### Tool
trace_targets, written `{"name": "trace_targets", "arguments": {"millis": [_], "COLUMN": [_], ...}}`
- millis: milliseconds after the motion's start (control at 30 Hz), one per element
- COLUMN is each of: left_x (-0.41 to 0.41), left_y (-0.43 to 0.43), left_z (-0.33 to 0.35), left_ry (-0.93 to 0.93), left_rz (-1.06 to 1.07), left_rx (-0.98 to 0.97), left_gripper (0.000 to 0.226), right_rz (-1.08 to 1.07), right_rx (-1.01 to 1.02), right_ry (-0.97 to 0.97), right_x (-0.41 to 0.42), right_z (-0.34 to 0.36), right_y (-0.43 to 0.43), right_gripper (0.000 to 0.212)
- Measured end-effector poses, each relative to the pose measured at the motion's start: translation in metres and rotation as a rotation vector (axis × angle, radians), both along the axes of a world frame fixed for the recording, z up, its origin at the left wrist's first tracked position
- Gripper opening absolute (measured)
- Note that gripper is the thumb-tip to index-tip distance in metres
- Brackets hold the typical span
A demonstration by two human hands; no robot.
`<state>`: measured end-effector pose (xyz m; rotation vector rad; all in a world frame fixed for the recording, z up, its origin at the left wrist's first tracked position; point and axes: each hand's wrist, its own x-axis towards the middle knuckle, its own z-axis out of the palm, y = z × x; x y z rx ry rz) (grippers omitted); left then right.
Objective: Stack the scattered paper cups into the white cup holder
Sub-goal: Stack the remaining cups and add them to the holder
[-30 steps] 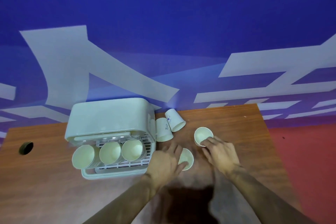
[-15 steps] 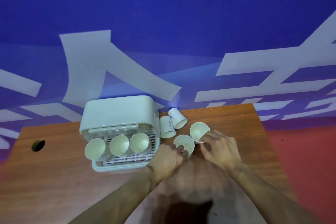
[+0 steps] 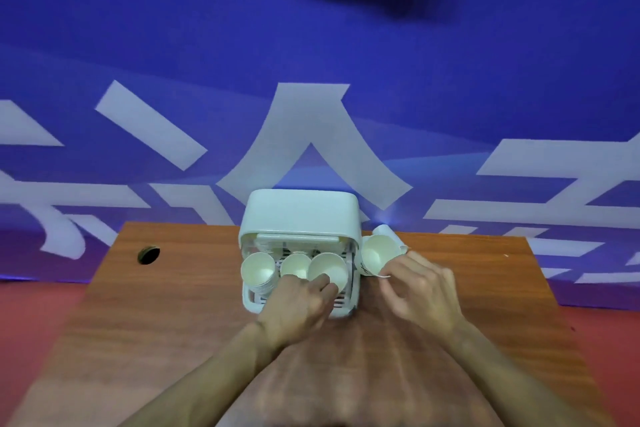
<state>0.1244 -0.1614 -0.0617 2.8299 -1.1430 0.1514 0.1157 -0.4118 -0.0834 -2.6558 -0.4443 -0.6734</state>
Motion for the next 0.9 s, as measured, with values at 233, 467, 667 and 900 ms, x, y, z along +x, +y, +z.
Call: {"name": "trace_targets", "arguments": {"millis": [233,467,667,900], "left_x": [-0.001,0.015,0.025,0.038], "left_y": [0.057,0.066,0.062,0.050], "left_z": [0.000,-0.013,-0.032,-0.051], "left_ry": [-0.003,0.032,0.064,0.230], "left_rz": [0.015,-0.027,-0.043,0.050], "left_rx": [0.087,0.277,0.335,0.428], "left_gripper": [0.022,0.035,0.038,0.028], "right_rz": [0.155,0.134,0.097,0.073], "right_rx": [0.054,0.024,0.011,-0.143], "right_ry": [-0.012,0.141,0.237,0.479], "right_x": [-0.012,-0.015,-0.008,0.009], "right_z": [-0.008,-0.028,-0.048,-0.058], "right_y": [0.045,0.055,0.060,0.069], "right_gripper": [0.004,0.009,0.007,0.023]}}
